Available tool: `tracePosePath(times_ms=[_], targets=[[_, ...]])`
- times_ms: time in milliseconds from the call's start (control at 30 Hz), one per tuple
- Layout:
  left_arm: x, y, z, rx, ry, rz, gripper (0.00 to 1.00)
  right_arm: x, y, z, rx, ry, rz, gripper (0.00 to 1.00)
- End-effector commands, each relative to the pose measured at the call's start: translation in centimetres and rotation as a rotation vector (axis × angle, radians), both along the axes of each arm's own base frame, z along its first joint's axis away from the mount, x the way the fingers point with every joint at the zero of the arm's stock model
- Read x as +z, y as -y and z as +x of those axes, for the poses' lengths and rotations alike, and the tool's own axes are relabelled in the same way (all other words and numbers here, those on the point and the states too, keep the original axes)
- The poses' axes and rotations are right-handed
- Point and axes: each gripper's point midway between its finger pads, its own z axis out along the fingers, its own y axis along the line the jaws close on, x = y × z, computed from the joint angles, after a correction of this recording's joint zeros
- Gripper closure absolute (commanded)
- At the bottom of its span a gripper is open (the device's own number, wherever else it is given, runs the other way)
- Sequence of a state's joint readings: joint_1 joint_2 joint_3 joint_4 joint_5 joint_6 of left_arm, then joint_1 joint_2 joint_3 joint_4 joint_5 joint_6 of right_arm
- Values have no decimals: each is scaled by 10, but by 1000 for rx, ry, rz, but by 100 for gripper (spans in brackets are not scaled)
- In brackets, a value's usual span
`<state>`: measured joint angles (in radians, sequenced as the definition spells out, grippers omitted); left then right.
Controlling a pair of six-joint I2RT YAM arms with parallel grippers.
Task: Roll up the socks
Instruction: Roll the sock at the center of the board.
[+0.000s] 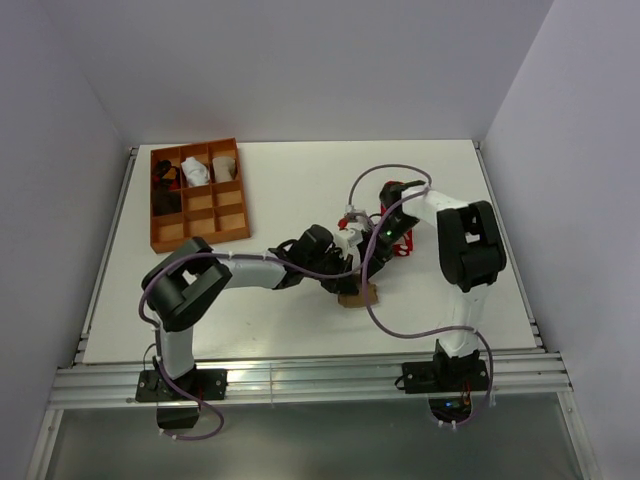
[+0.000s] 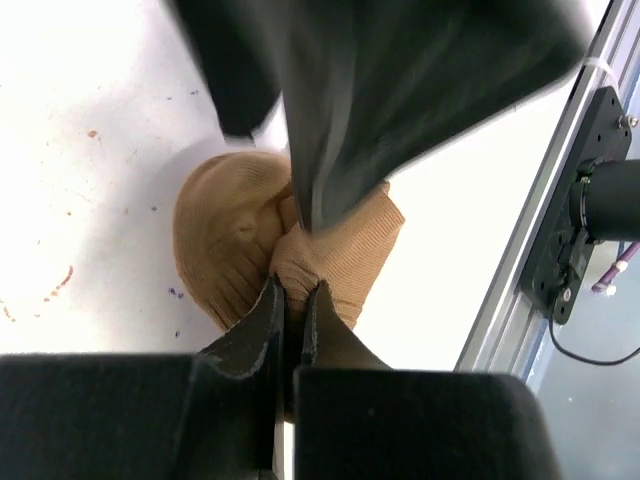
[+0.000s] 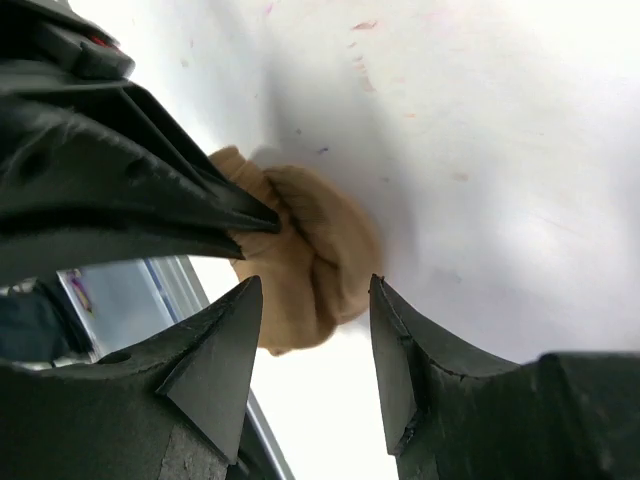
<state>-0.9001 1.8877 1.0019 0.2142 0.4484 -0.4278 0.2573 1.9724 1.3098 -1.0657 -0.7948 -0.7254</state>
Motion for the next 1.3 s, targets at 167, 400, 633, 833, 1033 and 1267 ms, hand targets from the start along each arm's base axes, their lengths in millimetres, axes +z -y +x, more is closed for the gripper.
tracePosePath(times_ms=[167,400,633,833,1033,1267], targets=[[-73,-40,-17,71,-161,276,100,50,34,38,-177,186,180,45],[-70,-39,-11,109,-305,302,100,57,75,45,-259,451,103,45],[-73,-49,-10,183,-559,379,100,61,83,25,-185,725,61,39],[-80,-65,-9,214,-646,479,100,47,70,-4,-3,922,22,36],[-84,-73,6,217,-675,520,100,43,36,-26,159,1131,31,22],[-88,-73,8,183,-697,532,100,23,8,-34,298,1144,1,23]])
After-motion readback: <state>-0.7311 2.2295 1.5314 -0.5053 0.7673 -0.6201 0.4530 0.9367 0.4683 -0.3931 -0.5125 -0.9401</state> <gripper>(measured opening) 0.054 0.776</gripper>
